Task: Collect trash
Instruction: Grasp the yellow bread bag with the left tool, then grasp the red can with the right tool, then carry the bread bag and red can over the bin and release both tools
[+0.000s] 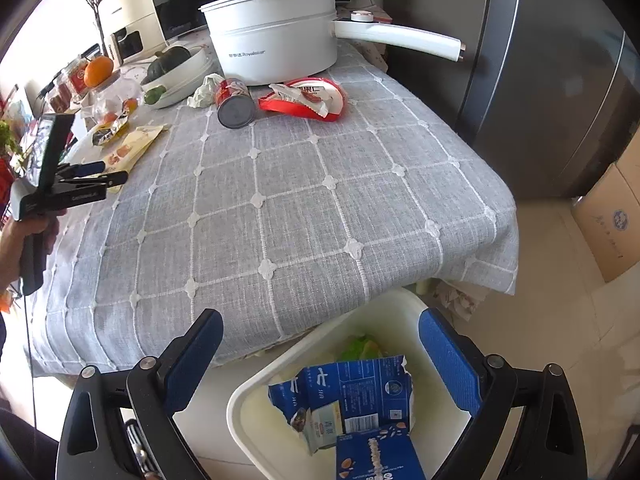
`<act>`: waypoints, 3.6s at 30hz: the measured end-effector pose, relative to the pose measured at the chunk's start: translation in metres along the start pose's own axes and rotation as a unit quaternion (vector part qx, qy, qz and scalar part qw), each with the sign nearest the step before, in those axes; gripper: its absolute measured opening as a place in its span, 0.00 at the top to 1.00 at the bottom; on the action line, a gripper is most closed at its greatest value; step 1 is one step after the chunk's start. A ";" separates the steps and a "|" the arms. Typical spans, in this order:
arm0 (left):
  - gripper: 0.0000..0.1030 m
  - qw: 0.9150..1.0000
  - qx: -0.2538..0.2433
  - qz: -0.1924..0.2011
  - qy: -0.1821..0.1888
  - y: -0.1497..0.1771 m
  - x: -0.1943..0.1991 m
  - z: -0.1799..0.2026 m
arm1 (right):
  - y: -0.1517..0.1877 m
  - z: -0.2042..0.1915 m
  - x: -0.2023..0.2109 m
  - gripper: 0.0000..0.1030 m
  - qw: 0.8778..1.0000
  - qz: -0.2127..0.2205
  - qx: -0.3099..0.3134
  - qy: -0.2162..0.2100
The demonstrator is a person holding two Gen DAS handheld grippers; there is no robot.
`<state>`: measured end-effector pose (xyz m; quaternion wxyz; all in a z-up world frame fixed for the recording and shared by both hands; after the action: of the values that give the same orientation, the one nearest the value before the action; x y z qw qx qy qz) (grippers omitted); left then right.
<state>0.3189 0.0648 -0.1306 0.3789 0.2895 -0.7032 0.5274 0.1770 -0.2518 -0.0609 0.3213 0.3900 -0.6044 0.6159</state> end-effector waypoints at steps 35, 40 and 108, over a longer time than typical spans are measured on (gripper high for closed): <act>0.99 0.949 0.236 0.141 0.154 0.065 0.122 -0.081 | -0.145 -0.108 -0.067 0.08 0.988 0.121 0.070 -0.065; 0.99 0.952 0.233 0.135 0.145 0.065 0.114 -0.087 | -0.175 -0.115 -0.108 0.08 0.989 0.116 0.078 -0.055; 0.98 0.943 -0.012 0.041 0.331 0.091 0.177 0.252 | 0.098 0.096 0.091 0.47 0.984 -0.022 -0.174 -0.006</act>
<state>0.0913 -0.1534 -0.0695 0.5718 0.0647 -0.5554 0.6003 0.0560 -0.3606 -0.0336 0.3946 0.3447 -0.6955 0.4917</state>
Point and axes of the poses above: each gripper's, at about its wrist camera, not at the fingertips, and x roughly against the way its jaws point, z to its right, y to its underside, the point moved 1 cm from there along -x, roughly the way its jaws point, and after that the axes turned 1 degree about z, right-handed, at the moved point
